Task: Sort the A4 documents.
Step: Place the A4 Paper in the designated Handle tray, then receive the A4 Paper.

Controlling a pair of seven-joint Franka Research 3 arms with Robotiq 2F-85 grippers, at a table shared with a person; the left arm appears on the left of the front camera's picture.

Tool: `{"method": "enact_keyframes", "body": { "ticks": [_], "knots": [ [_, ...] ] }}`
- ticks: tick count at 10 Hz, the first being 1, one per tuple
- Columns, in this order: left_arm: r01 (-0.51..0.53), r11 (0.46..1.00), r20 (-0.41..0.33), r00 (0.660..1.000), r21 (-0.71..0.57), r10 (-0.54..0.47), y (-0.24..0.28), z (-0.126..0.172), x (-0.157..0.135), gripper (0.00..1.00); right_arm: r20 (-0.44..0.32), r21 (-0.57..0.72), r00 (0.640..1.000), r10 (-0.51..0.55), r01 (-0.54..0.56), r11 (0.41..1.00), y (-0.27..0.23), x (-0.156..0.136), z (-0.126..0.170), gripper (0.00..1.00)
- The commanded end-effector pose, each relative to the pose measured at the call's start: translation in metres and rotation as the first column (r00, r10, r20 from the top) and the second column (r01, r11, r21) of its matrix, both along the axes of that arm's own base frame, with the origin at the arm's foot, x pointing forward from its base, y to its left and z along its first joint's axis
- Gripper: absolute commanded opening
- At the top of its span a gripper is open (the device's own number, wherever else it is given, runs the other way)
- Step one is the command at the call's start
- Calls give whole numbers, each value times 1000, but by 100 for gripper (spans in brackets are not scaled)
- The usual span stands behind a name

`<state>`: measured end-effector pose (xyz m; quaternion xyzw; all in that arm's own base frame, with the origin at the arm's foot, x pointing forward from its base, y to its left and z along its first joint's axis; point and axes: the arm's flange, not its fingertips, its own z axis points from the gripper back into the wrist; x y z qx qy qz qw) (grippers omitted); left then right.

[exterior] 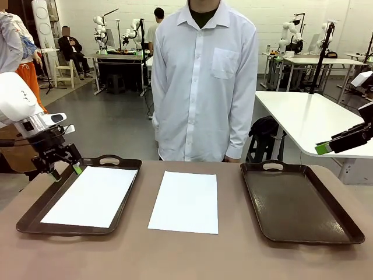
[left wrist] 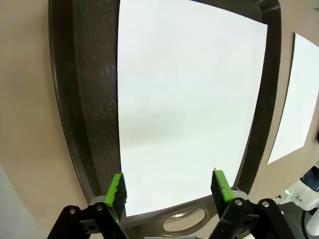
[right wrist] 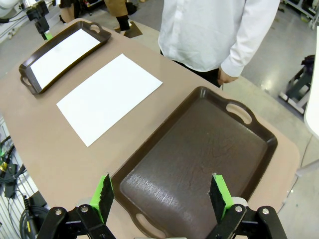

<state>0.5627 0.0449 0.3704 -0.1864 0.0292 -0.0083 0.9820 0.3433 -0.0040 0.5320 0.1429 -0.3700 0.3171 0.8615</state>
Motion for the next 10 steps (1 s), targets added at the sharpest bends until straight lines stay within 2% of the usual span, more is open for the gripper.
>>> {"method": "enact_keyframes", "body": {
  "ticks": [1, 2, 3, 10],
  "knots": [
    [-48, 999, 30, 998, 12, 48, -4, 1, -5, 100, -3, 8, 1000, 5, -5, 1000, 0, 1, -1, 100],
    [-35, 995, 68, 997, -93, 42, -4, 6, -6, 83, -3, 8, 1000, 5, -5, 1000, 0, 1, -1, 100],
    [-3, 1000, 11, 1000, 3, 3, -1, 1, 1, 83, -3, 8, 1000, 5, -5, 1000, 0, 1, -1, 100],
    [-3, 1000, 11, 1000, 3, 3, -1, 1, 1, 83, -3, 8, 1000, 5, -5, 1000, 0, 1, -1, 100]
  ]
}}
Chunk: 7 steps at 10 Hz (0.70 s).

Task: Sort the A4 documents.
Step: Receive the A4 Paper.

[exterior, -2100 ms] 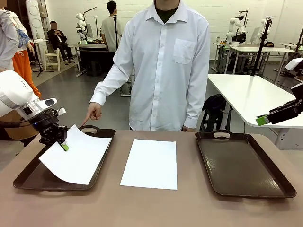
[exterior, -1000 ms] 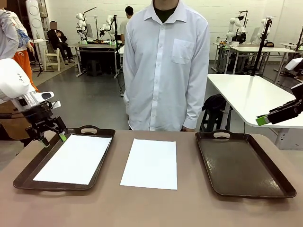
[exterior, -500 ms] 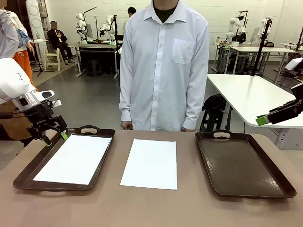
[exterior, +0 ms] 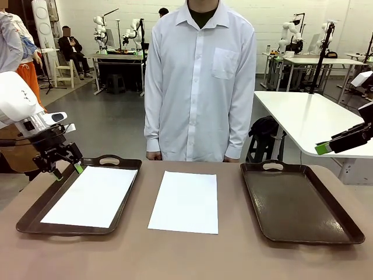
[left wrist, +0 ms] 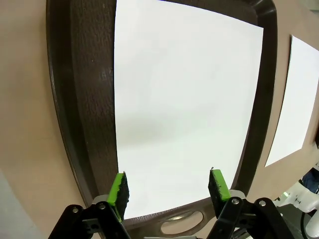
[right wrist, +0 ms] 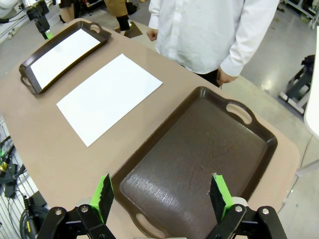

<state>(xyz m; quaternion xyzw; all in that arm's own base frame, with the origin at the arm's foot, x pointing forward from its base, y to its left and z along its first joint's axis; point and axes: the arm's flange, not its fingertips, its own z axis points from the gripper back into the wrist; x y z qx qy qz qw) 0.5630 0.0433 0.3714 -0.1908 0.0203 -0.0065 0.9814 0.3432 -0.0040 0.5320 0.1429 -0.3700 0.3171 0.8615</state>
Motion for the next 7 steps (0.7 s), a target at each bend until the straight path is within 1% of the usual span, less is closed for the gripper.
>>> {"method": "enact_keyframes", "body": {
  "ticks": [1, 3, 4, 5, 6, 7],
  "knots": [
    [4, 1000, -6, 1000, 12, -4, 1, 0, 0, 83, -3, 8, 1000, 5, -5, 1000, 0, 1, -1, 100],
    [0, 1000, 0, 1000, 0, 0, 0, 0, 0, 83, -3, 8, 1000, 5, -5, 1000, 0, 1, -1, 100],
    [-45, 992, -59, 997, 118, 52, -27, -7, 11, 83, -3, 8, 1000, 5, -5, 1000, 0, 1, -1, 100],
    [78, 985, -65, 996, 154, -69, -55, -4, 21, 83, -3, 8, 1000, 5, -5, 1000, 0, 1, -1, 100],
    [228, 963, -16, 973, 142, -228, -81, 24, 19, 83, -3, 8, 1000, 5, -5, 1000, 0, 1, -1, 100],
    [333, 925, 79, 933, 181, -351, -94, 56, 11, 83, -3, 8, 1000, 5, -5, 1000, 0, 1, -1, 100]
  ]
}}
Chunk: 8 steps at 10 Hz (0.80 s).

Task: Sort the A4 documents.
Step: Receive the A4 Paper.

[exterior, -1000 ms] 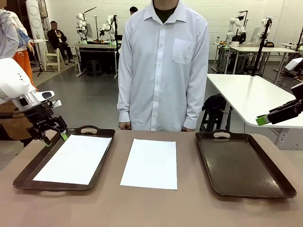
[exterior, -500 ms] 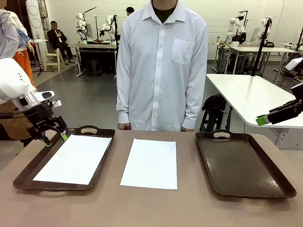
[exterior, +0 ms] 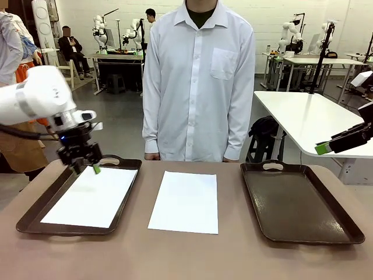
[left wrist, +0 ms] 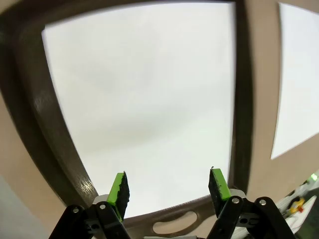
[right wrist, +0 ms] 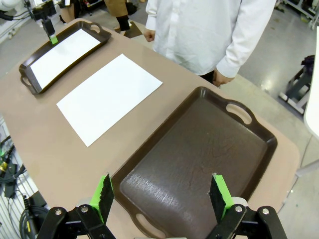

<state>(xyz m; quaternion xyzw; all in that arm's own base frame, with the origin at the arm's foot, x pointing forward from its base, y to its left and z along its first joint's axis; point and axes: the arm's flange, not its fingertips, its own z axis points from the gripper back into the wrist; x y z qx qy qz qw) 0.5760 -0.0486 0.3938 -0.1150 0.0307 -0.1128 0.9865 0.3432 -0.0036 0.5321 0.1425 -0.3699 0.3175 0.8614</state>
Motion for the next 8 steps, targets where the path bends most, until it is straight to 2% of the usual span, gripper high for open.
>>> {"method": "enact_keyframes", "body": {
  "ticks": [1, 2, 3, 4, 5, 6, 7, 8],
  "knots": [
    [215, 977, 170, 962, 7, -213, -10, 62, -14, 83, -3, 9, 1000, 5, -5, 1000, 0, 1, -1, 100],
    [279, 960, 240, 931, 22, -276, -15, 85, -30, 83, -3, 9, 1000, 5, -5, 1000, 0, 1, -1, 100],
    [380, 925, 290, 883, 18, -369, -15, 103, -51, 83, -3, 9, 1000, 5, -5, 1000, 0, 1, -1, 100],
    [487, 873, 336, 825, -17, -454, -11, 115, -66, 83, -3, 9, 1000, 5, -5, 1000, 0, 1, -1, 100],
    [603, 793, 373, 759, -90, -535, -6, 125, -78, 83, -3, 9, 1000, 5, -5, 1000, 0, 1, -1, 100],
    [663, 738, 415, 712, -128, -567, -3, 134, -89, 83, -3, 9, 1000, 5, -5, 1000, 0, 1, -1, 100],
    [658, 725, 449, 721, -205, -528, 9, 139, -93, 83, -3, 9, 1000, 5, -5, 1000, 0, 1, -1, 100],
    [614, 746, 476, 752, -256, -456, 22, 141, -100, 83, -3, 9, 1000, 5, -5, 1000, 0, 1, -1, 100]
  ]
}}
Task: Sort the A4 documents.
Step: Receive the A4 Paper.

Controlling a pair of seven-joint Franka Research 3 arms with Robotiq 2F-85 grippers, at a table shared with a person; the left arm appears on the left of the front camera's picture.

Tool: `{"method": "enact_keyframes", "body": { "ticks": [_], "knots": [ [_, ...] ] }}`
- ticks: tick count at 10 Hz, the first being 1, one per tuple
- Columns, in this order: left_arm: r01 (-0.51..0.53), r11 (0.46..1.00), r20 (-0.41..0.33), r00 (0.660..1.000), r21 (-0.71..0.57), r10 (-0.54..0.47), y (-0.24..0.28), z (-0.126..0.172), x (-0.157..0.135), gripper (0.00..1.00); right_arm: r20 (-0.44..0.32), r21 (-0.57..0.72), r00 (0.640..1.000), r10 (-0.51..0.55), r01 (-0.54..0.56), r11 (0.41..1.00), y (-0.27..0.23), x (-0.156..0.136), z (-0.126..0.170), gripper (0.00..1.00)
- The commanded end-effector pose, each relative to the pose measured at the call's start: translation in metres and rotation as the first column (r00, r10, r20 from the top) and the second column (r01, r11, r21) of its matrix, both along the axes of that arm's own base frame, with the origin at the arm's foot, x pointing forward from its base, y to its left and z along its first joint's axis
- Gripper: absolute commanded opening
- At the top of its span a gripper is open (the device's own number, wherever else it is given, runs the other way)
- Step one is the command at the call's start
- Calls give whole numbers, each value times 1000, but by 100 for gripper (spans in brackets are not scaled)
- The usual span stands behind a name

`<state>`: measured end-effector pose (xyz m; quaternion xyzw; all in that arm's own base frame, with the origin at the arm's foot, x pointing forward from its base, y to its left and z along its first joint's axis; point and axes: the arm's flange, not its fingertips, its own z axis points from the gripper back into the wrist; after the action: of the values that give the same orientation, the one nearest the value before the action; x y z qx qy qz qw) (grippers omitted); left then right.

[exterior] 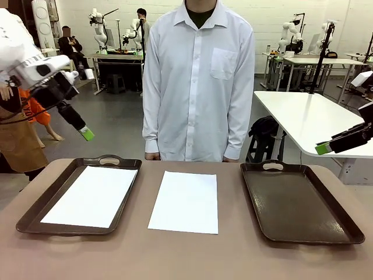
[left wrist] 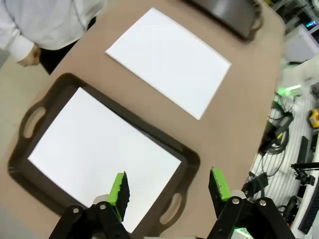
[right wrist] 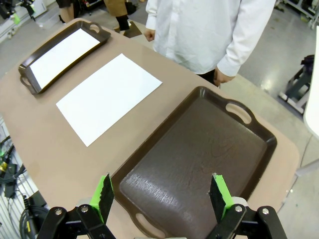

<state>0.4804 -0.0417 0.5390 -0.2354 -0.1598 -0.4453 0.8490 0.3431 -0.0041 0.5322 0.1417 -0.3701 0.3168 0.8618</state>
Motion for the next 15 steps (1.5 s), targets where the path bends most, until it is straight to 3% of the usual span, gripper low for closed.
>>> {"method": "enact_keyframes", "body": {
  "ticks": [1, 3, 7, 11, 15],
  "knots": [
    [-71, 995, -24, 997, -73, 70, 23, 2, -16, 83, -4, 10, 1000, 7, -7, 1000, 0, 1, -1, 100],
    [-144, 987, 48, 988, -67, 147, 32, 13, -36, 83, -4, 10, 1000, 7, -7, 1000, 0, 1, -1, 100],
    [-270, 956, 108, 953, -113, 282, 46, 18, -66, 83, -4, 10, 1000, 7, -7, 1000, 0, 1, -1, 100],
    [-212, 957, 94, 968, -199, 234, 49, 14, -82, 83, -4, 10, 1000, 7, -7, 1000, 0, 1, -1, 100],
    [-314, 936, 89, 940, -156, 330, 52, 9, -82, 83, -4, 10, 1000, 7, -7, 1000, 0, 1, -1, 100]
  ]
}}
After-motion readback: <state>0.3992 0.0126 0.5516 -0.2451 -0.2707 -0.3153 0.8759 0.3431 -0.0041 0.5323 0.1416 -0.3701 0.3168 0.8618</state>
